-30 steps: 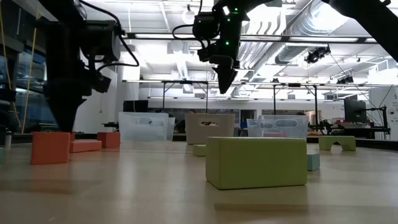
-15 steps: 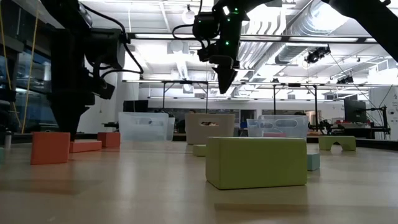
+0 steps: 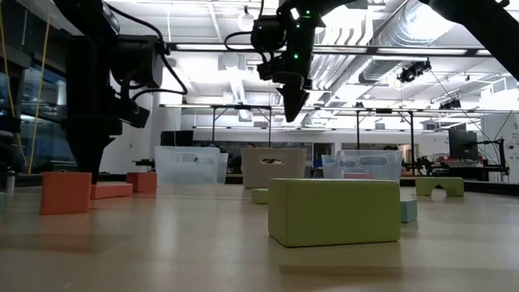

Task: Sort & place blocks by color
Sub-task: Put the orange block into the right transparent bin

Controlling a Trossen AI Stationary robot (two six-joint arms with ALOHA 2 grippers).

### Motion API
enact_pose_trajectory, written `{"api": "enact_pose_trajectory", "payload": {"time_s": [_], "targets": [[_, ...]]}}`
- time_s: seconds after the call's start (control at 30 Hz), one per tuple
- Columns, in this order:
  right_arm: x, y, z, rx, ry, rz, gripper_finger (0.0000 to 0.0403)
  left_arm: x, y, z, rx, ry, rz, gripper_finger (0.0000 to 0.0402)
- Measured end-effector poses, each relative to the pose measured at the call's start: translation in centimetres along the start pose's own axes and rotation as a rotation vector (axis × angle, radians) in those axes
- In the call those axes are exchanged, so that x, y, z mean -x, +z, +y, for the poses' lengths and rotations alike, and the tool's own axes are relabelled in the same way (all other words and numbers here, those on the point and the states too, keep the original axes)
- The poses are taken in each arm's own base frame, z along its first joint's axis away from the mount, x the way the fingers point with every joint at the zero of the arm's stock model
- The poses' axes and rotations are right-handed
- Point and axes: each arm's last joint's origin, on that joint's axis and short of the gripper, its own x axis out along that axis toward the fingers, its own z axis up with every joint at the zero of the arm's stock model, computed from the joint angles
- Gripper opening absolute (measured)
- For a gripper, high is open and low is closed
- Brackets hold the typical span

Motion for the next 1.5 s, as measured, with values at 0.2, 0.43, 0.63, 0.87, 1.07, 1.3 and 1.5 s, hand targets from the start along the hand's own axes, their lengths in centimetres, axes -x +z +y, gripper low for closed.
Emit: {"api": "enact_pose_trajectory", "payload": {"time_s": [0.2,0.43,0.63,0.87,1.07,1.3,1.5], "targets": [[0.0,0.2,0.0,0.07,-0.005,-0.025,0.0169,1.2,0.5,-0.1,0.026,-0.035,-0.057,0.0082],[0.0,0.6,-0.2,0.182,-0.015,-0.058,0.0169,4.3,2.1,-0.3,0.007,-0.103,-0.202,0.0081],[0.7,0.3,-0.3,0.137,-0.012,-0.063,0.0169,7.8,3.1,0.1,-0.078,-0.166,-0.357,0.0081],[4.7,-0.8,-0.5,-0.047,0.143,-0.164,0.0169,10.6,3.2,2.1,-0.078,-0.33,-0.444,0.0081],[9.6,-2.5,-0.7,-0.182,0.255,-0.279,0.0169,12.4,3.1,3.0,0.003,-0.477,-0.558,0.0081],[14.9,-5.2,-1.8,-0.254,0.322,-0.424,0.0169,15.1,4.7,3.5,0.123,-0.683,-0.814,0.0081],[17.8,-7.0,-3.0,-0.215,0.298,-0.549,0.0169,16.8,6.5,3.7,0.195,-0.798,-1.021,0.0081]]}}
